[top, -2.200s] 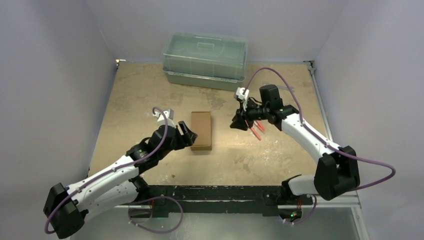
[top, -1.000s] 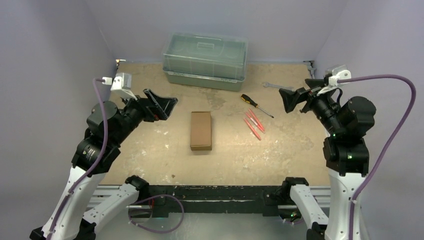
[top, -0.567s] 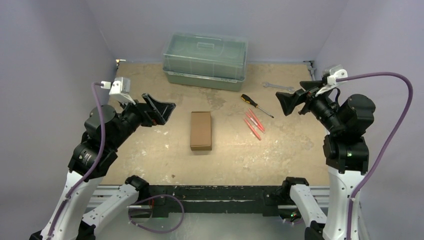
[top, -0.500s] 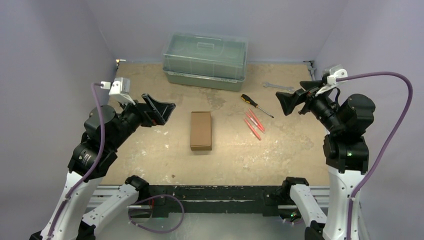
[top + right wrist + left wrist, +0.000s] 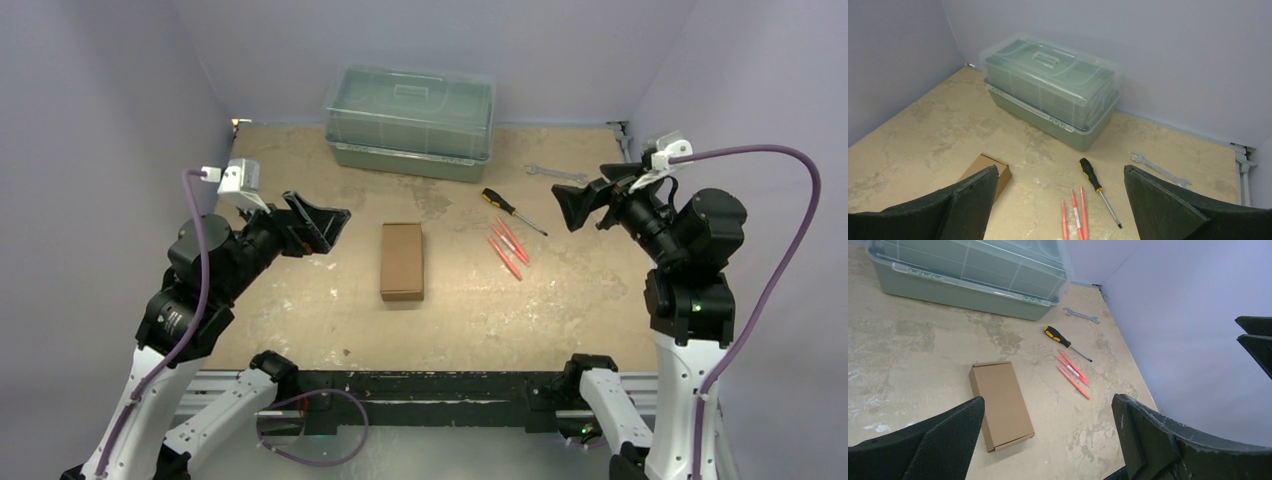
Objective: Fold the paper box
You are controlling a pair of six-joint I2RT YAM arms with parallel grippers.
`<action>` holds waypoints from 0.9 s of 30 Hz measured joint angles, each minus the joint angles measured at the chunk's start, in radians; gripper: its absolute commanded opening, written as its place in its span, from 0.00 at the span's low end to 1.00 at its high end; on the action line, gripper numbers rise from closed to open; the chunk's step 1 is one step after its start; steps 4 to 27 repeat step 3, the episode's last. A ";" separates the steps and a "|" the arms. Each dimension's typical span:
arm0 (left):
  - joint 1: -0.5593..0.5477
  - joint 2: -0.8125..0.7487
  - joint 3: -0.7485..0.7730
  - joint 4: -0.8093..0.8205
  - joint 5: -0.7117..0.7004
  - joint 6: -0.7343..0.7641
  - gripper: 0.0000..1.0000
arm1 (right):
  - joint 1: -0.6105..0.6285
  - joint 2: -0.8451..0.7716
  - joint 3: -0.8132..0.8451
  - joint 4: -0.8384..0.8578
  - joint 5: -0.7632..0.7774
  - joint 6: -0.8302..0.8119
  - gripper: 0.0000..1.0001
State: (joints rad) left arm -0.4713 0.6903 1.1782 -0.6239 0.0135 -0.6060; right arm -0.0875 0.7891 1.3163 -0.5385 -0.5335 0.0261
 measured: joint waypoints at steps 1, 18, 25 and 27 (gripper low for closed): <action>0.000 -0.001 -0.004 0.002 0.002 0.000 0.99 | 0.000 -0.002 -0.009 0.001 0.006 -0.003 0.99; 0.000 -0.005 -0.016 0.004 0.005 0.000 0.99 | 0.000 -0.009 -0.035 0.005 0.018 -0.005 0.99; 0.000 -0.005 -0.016 0.004 0.005 0.000 0.99 | 0.000 -0.009 -0.035 0.005 0.018 -0.005 0.99; 0.000 -0.005 -0.016 0.004 0.005 0.000 0.99 | 0.000 -0.009 -0.035 0.005 0.018 -0.005 0.99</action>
